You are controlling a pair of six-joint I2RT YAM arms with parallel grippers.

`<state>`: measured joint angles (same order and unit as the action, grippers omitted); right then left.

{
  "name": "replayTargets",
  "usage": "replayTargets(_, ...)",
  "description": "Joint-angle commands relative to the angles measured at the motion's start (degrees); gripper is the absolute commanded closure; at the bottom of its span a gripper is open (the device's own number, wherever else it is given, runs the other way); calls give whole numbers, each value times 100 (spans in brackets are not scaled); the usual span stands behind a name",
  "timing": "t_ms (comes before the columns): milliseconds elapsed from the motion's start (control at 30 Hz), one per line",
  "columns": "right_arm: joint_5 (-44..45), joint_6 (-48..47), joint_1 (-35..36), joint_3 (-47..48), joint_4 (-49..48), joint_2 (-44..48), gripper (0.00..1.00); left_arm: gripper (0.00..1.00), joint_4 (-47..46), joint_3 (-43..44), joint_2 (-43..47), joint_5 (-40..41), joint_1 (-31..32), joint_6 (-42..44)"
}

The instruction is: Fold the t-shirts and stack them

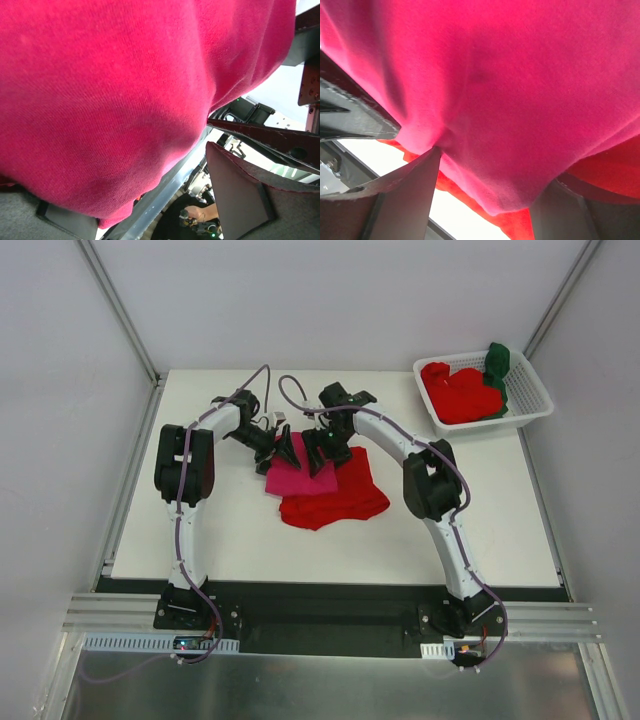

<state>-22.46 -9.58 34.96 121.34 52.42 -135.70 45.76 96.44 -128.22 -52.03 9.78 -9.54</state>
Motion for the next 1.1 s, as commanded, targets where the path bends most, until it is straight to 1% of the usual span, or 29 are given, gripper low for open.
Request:
replayTargets(0, -250, 106, 28, 364, -92, 280, 32, 27, 126, 32, 210, -273, 50, 49)
replayTargets(333, 83, -70, 28, 373, 22, 448, 33, 26, 118, 6, 236, -229, 50, 49)
replayTargets(400, 154, -148, 37, 321, 66, 457, 39, 32, 126, -20, 236, -246, 42, 40)
replayTargets(433, 180, -158, 28, 303, 75, 465, 42, 35, 118, -20, 236, -246, 41, 31)
replayTargets(467, 206, -158, 37, 277, 75, 474, 52, 41, 126, -29, 228, -255, 50, 31)
replayTargets(500, 224, -149, 28, 250, 101, 483, 58, 51, 118, -29, 236, -255, 50, 14)
replayTargets(533, 233, -149, 37, 233, 101, 500, 63, 57, 126, -29, 245, -246, 50, 22)
replayTargets(567, 233, -166, 37, 241, 101, 518, 75, 64, 126, -29, 254, -255, 50, 14)
replayTargets(600, 303, -175, 55, 250, 127, 527, 81, 79, 118, -29, 280, -264, 50, 5)
replayTargets(633, 338, -193, 63, 267, 163, 553, 86, 86, 126, -29, 280, -264, 50, 5)
replayTargets(667, 347, -202, 64, 267, 172, 579, 95, 94, 126, -47, 298, -272, 50, -4)
replayTargets(700, 408, -219, 72, 276, 198, 606, 97, 99, 118, -38, 324, -273, 50, -13)
replayTargets(767, 444, -254, 90, 259, 224, 658, 99, 100, 126, -47, 368, -290, 50, -39)
replayTargets(1067, 611, -351, 99, 250, 339, 878, 99, 100, 135, 6, 605, -360, 50, -136)
